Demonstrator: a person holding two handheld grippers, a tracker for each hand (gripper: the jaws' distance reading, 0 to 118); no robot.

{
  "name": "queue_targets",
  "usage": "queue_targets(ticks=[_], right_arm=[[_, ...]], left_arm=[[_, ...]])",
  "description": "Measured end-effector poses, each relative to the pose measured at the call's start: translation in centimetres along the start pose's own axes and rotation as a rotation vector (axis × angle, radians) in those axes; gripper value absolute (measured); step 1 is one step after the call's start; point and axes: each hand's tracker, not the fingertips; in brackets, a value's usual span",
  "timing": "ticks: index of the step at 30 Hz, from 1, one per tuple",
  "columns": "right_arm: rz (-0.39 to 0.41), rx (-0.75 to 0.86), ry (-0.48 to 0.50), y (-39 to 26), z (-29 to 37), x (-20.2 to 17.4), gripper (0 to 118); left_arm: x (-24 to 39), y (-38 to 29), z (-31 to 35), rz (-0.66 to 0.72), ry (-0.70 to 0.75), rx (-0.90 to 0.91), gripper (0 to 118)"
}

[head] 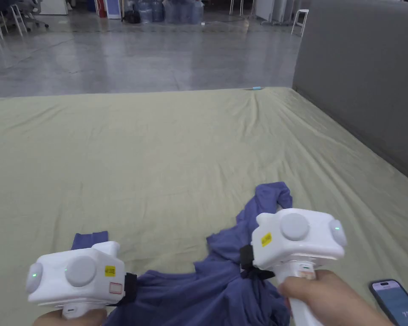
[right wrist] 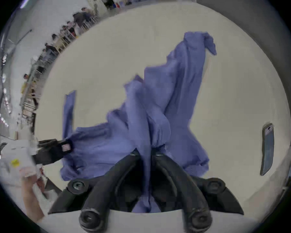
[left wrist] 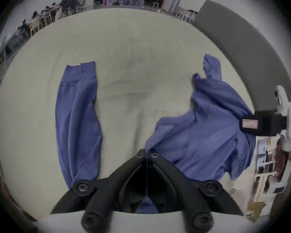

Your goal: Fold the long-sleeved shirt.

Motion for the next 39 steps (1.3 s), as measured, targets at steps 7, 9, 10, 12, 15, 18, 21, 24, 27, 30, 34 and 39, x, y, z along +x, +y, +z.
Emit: queue_targets(ticks=[7, 9, 10, 12, 15, 18, 21, 24, 27, 30, 34, 39], right_arm=[[0.036, 0.173, 0.088, -0.2, 12.7, 3.2, 5], [0.016, 0.211, 0.125, -0.1, 15.3, 4.2, 5], [0.008, 0.225, 0.143, -0.1, 16.6, 4.5, 5], [-0.007, 0.255, 0.166, 0.0, 18.9, 4.6, 5], [0.049, 0.346, 0.084, 0.7, 21.8, 4.0, 4], [0.055, 0.373, 0.133, 3.3, 23.6, 2.9, 4], [0.110, 0.406, 0.119, 7.7, 24.8, 0.4, 4], [0.150, 0.452, 0.077, 13.0, 26.3, -2.0, 4], [0.104, 0.525, 0.007, 19.1, 28.2, -3.6, 4], [0.089, 0.563, -0.032, 24.8, 29.7, -5.4, 4], [0.014, 0.611, -0.066, 30.2, 31.6, -7.6, 4], [-0.036, 0.681, -0.075, 34.3, 32.8, -8.5, 4]], left_arm=[[-1.4, 2.3, 11.7, 0.120, -0.208, 0.205, 0], [-1.3, 2.5, 15.3, 0.131, -0.276, 0.265, 0], [-1.1, 2.6, 17.2, 0.121, -0.300, 0.295, 0], [-0.6, 2.8, 20.5, 0.108, -0.320, 0.352, 0], [-0.1, 3.4, 25.1, 0.088, -0.297, 0.444, 0], [0.3, 5.5, 27.0, 0.083, -0.335, 0.446, 0], [0.2, 9.3, 27.8, 0.080, -0.269, 0.440, 0], [-1.2, 13.9, 29.5, 0.177, -0.258, 0.471, 0], [-3.1, 19.1, 31.8, 0.268, -0.253, 0.545, 0], [-4.0, 24.2, 34.4, 0.327, -0.210, 0.626, 0], [-2.9, 29.9, 38.1, 0.263, -0.084, 0.720, 0], [-3.0, 32.4, 40.2, 0.336, -0.154, 0.829, 0]])
